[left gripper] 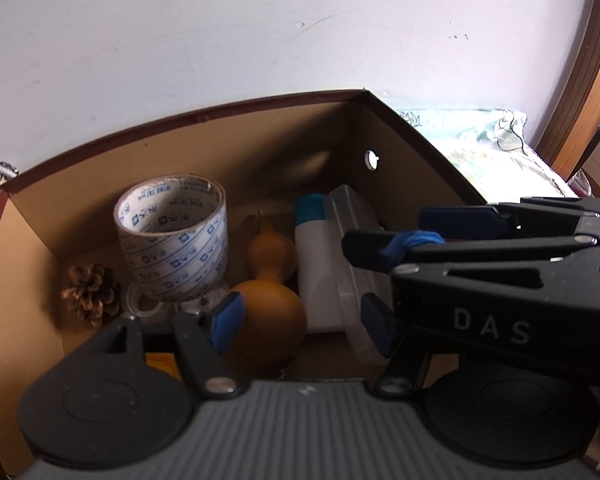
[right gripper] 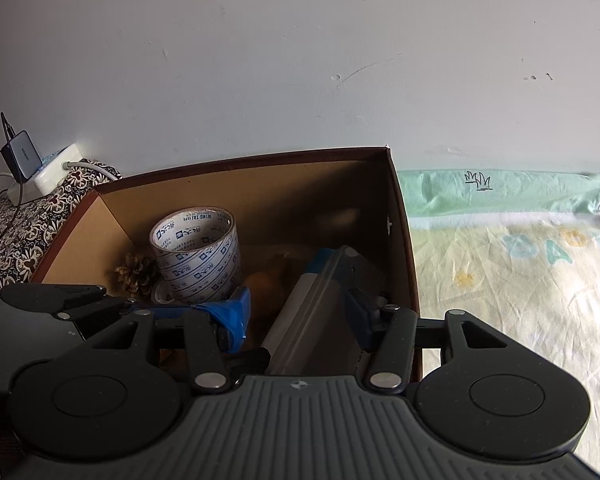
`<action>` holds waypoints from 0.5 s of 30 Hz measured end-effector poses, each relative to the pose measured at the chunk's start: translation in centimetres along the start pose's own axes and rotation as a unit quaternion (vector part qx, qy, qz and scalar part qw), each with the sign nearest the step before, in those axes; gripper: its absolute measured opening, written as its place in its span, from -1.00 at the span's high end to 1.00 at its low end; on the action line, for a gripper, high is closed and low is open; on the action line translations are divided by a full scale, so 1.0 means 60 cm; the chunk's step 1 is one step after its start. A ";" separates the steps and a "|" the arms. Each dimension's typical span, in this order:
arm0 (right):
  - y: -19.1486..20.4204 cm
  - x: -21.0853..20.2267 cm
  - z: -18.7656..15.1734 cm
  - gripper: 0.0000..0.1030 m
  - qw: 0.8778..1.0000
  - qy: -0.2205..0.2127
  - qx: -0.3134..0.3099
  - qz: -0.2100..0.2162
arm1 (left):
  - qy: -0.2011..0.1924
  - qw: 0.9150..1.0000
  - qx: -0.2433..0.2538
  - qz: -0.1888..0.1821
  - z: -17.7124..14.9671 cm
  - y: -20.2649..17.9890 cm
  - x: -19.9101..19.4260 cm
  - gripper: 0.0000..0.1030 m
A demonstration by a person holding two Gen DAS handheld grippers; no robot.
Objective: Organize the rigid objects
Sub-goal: 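Lower the clear container upright into the box beside the white tube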
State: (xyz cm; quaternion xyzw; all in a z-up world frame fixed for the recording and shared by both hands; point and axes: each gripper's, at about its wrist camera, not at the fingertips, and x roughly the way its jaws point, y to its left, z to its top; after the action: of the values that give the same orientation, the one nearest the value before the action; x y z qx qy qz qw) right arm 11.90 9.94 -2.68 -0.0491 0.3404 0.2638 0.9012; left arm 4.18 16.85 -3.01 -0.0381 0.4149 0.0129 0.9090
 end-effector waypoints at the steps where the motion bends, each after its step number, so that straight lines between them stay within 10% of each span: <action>1: 0.001 0.000 -0.001 0.28 1.000 -0.002 -0.001 -0.003 | -0.001 1.000 0.000 0.002 0.000 0.001 0.002 -0.25; 15: -0.004 -0.008 -0.023 0.29 0.998 -0.046 0.021 -0.024 | -0.008 1.000 0.004 0.014 -0.006 -0.002 0.001 -0.28</action>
State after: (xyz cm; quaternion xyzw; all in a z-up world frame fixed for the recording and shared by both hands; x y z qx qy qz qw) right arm 10.90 9.15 -3.48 -0.0262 0.3029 0.2365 0.9228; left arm 3.95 16.73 -3.27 -0.0282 0.4079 0.0240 0.9123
